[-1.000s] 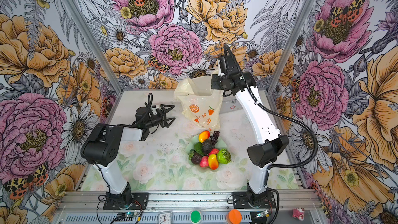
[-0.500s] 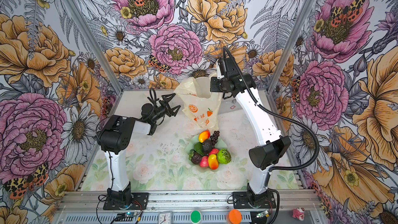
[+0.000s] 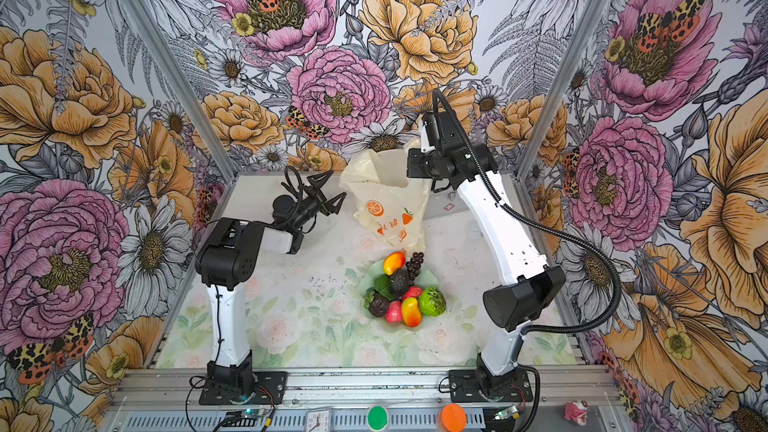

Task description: Place the fruits into the plastic bag

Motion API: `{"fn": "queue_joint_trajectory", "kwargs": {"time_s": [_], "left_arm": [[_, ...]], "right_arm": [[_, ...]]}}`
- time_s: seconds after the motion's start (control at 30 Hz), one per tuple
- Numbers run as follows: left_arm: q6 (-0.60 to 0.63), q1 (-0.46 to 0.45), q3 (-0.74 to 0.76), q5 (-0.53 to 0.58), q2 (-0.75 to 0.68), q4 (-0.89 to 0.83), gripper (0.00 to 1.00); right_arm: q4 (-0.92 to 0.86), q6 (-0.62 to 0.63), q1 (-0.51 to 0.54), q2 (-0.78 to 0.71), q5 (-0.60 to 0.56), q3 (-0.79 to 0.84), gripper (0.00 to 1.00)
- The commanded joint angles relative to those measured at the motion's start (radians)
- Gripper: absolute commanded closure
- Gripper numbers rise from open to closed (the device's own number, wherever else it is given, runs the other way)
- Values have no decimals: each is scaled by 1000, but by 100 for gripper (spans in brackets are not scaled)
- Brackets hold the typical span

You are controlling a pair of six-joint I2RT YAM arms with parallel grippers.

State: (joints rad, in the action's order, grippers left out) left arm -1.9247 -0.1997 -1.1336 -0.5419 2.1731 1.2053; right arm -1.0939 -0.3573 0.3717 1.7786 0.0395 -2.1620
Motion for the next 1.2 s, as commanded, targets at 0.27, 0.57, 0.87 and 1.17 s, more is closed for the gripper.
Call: {"fn": "queue_joint_trajectory", "kwargs": {"time_s": [0.27,0.57,0.87,1.17], "left_arm": [[-25,-39,-85,-54,23,-22,1],[73,26,160,-111,-103,-140,1],[-15,-62,23,-46,-34,-49,1],[-52,-81,-51,-17,0,-57,1]], "right_arm": [[20,-7,0,-43,10,6,100],[32,-14,-1,-42,21,4,100],[34,-19,1,-38,39,10,100],[44,-19,2,-63,37,44,100]]}}
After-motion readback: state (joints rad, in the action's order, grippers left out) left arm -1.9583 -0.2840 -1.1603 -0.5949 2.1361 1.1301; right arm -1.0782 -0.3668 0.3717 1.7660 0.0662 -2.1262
